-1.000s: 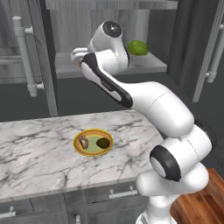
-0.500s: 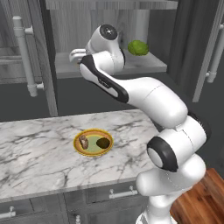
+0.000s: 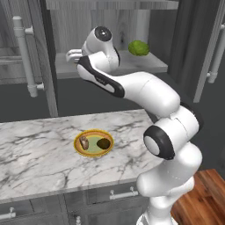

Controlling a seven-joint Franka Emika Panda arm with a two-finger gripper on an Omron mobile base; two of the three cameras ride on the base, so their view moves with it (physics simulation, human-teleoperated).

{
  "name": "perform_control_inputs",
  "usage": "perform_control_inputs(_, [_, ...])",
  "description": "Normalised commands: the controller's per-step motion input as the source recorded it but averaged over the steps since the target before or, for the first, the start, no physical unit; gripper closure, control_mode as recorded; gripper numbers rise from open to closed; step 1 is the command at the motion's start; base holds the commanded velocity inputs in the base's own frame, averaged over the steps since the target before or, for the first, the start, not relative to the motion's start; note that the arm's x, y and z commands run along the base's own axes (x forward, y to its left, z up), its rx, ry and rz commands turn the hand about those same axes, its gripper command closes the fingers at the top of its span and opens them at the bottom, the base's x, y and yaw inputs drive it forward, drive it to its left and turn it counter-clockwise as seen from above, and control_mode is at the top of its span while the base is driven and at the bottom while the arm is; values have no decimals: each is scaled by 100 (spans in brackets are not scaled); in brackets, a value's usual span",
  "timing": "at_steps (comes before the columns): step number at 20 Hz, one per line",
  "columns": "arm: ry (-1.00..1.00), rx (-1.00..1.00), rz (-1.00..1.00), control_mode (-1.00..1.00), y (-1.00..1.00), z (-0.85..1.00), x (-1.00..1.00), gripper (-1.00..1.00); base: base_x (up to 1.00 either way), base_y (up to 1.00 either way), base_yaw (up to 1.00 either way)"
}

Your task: Pick the avocado and bread from the counter and place them on the plate. Then pick the jam from the cabinet and place it next to the plate. Lastly close the cabinet door.

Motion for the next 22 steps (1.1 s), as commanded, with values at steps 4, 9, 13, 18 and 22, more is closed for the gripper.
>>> perform_control_inputs(4, [0, 0, 0, -100, 24, -14, 25, 100, 0, 0, 0])
perform_control_inputs(9, [0, 0, 0, -100, 1, 0, 3, 100, 0, 0, 0])
perform_control_inputs(13, [0, 0, -3, -100, -15, 0, -19, 100, 0, 0, 0])
perform_control_inputs(18, [0, 0, -3, -100, -22, 0, -41, 100, 0, 0, 0])
perform_control_inputs(22, [-1, 0, -2, -100, -33, 9, -68, 100, 0, 0, 0])
